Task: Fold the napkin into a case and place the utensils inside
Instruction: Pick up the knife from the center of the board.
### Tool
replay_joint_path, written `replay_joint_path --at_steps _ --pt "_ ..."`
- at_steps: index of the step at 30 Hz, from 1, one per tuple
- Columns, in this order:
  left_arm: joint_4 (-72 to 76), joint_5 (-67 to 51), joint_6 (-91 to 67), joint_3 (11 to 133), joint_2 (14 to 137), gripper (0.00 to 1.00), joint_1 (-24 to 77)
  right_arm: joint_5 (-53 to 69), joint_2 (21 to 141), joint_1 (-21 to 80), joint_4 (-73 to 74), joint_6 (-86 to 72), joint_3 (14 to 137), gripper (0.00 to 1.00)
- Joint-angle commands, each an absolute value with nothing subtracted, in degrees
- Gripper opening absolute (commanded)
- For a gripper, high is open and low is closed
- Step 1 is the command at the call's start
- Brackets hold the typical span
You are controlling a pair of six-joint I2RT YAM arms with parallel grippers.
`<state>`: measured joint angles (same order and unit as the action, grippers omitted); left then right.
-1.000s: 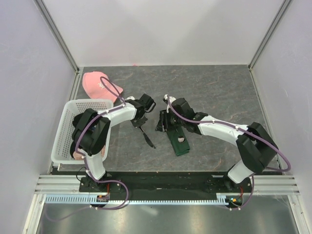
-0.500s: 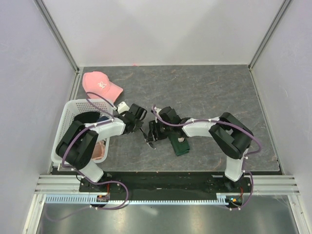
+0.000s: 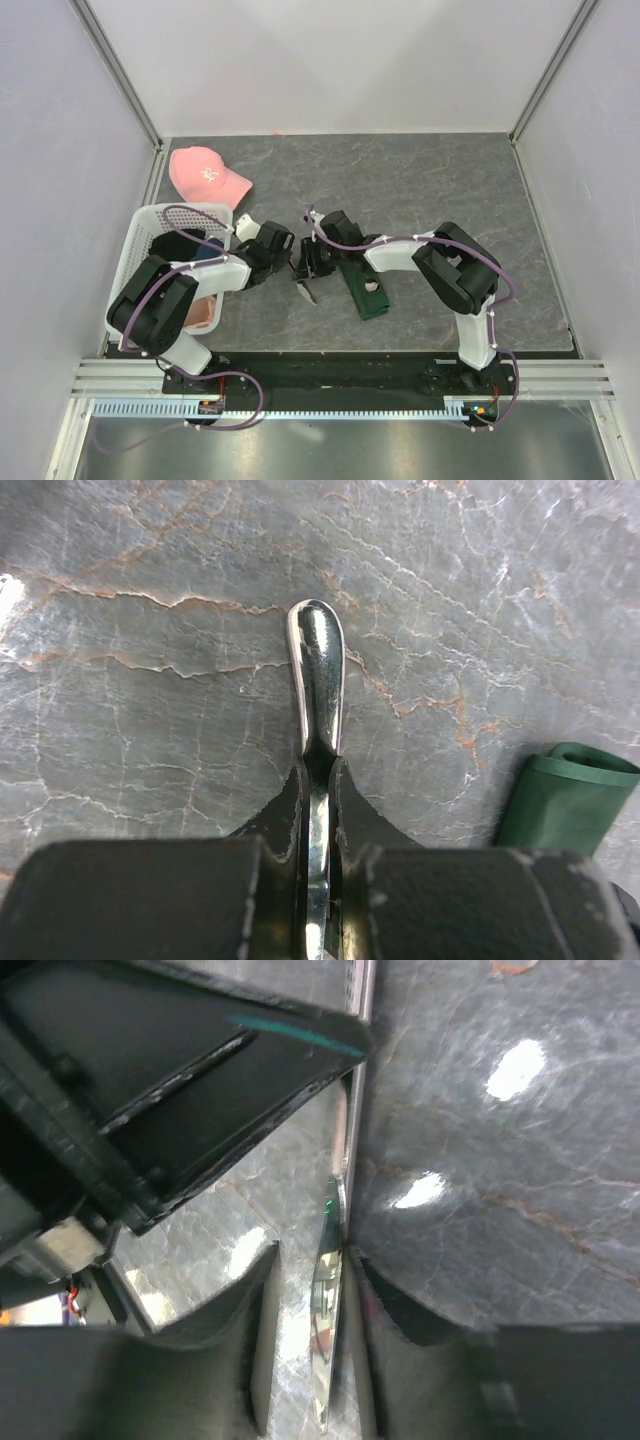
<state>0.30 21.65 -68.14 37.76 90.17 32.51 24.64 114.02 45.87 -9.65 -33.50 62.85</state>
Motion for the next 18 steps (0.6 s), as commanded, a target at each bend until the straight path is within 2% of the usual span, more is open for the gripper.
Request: replay_joint_path --at_steps 1,3,5,6,9,16,17,18 --pt "-7.12 15.56 -71.19 31.55 95.45 0.02 32.78 22.51 117.60 46.84 -11.60 -35.59 63.63 0.32" --pt "-6.68 15.38 -71.45 30.85 95.28 0.02 32.87 20.40 118.04 47.19 -12.04 -37.52 63.37 0.21" --pt "-6.24 15.38 -71.89 30.24 95.01 0.02 32.87 18.82 118.82 47.55 -12.04 -39.02 63.37 0.17" --pt "-5.98 15.38 -71.98 30.06 94.84 0.02 32.87 17.85 119.00 48.24 -11.78 -39.46 63.37 0.11" --pt "-5.54 15.21 -72.59 29.53 94.31 0.02 32.87 14.42 119.36 49.39 -11.08 -40.95 63.72 0.00" --pt "-5.18 14.24 -68.91 28.39 88.27 0.02 32.87 9.85 116.20 50.01 -13.80 -41.05 60.82 0.00" --pt "-6.06 14.41 -68.65 28.39 86.76 0.06 32.87 10.10 116.02 50.01 -11.97 -40.09 61.17 0.00" --pt "-6.93 14.50 -68.90 28.48 85.88 0.22 32.78 9.59 115.93 49.92 -10.39 -37.99 62.56 0.00"
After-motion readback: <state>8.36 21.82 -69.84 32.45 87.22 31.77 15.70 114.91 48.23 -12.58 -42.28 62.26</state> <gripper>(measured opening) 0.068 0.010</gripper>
